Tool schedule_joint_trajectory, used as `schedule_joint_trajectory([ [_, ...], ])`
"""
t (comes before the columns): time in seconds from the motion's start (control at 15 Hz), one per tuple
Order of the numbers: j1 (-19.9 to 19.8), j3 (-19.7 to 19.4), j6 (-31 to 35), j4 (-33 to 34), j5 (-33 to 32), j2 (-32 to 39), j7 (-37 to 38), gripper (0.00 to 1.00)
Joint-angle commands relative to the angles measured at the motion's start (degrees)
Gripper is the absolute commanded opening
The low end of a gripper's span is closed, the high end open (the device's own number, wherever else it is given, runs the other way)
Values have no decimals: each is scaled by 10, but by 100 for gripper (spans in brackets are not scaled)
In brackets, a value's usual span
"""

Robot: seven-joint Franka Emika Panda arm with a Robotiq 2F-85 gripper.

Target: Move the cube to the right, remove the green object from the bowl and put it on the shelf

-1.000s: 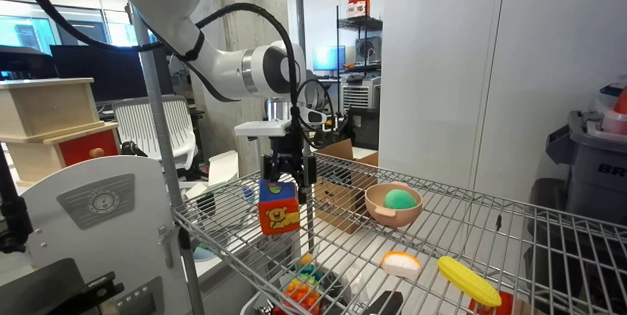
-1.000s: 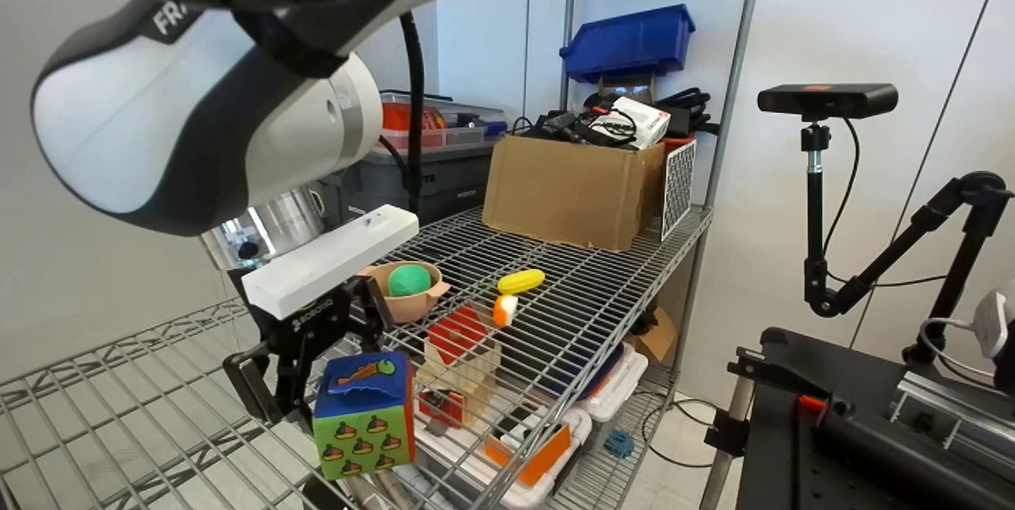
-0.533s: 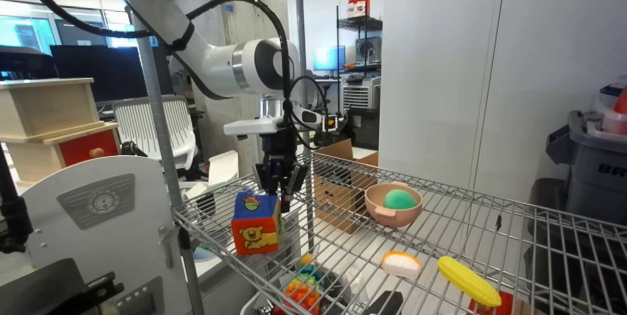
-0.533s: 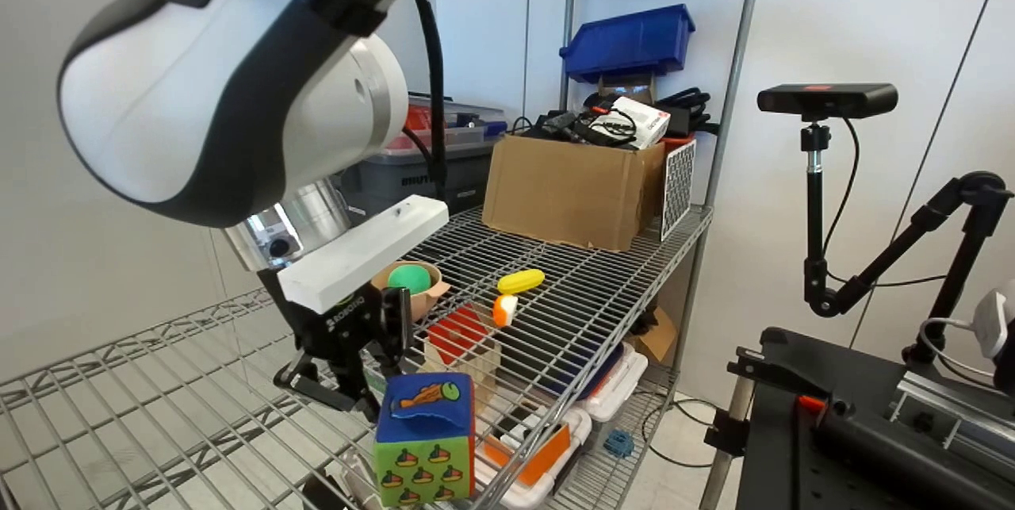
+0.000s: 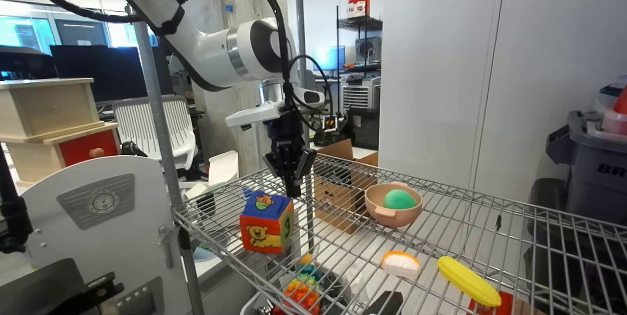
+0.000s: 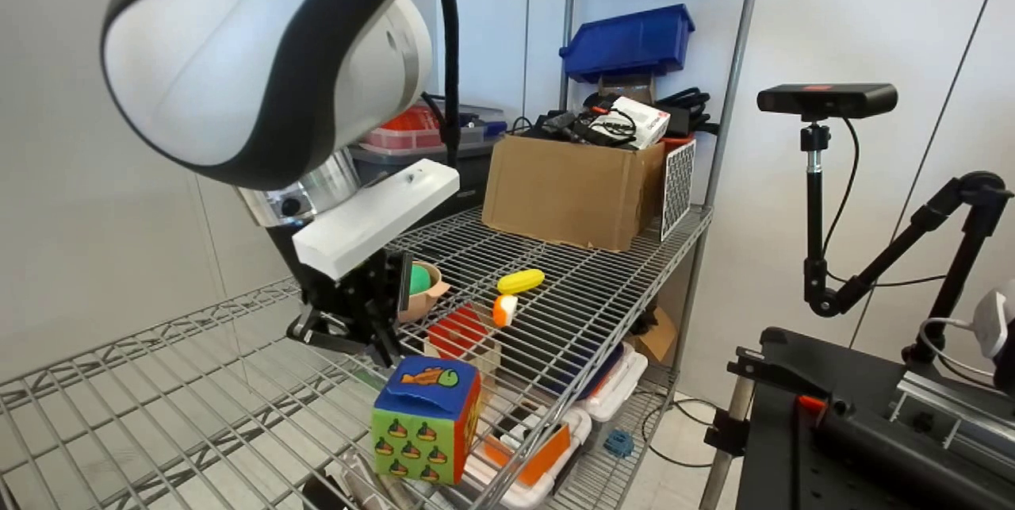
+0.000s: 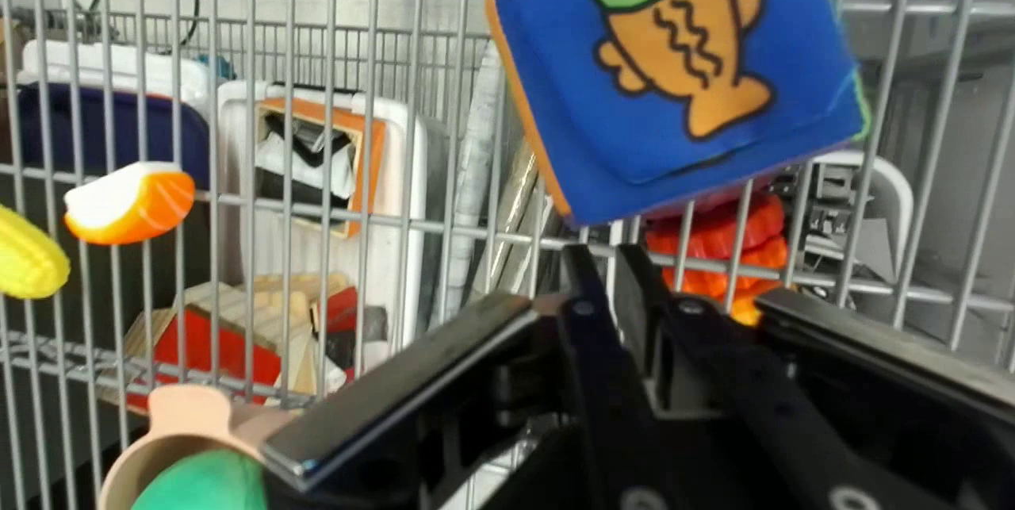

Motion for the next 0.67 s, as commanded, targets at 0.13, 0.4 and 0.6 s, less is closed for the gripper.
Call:
schedule_joint_trajectory([
  [0.13, 42, -33, 125, -157, -66, -112, 70, 59],
  [0.4, 62, -38, 151, -269, -101, -185, 105, 89],
  [0.6, 66, -28, 136, -359, -114, -242, 115, 100],
])
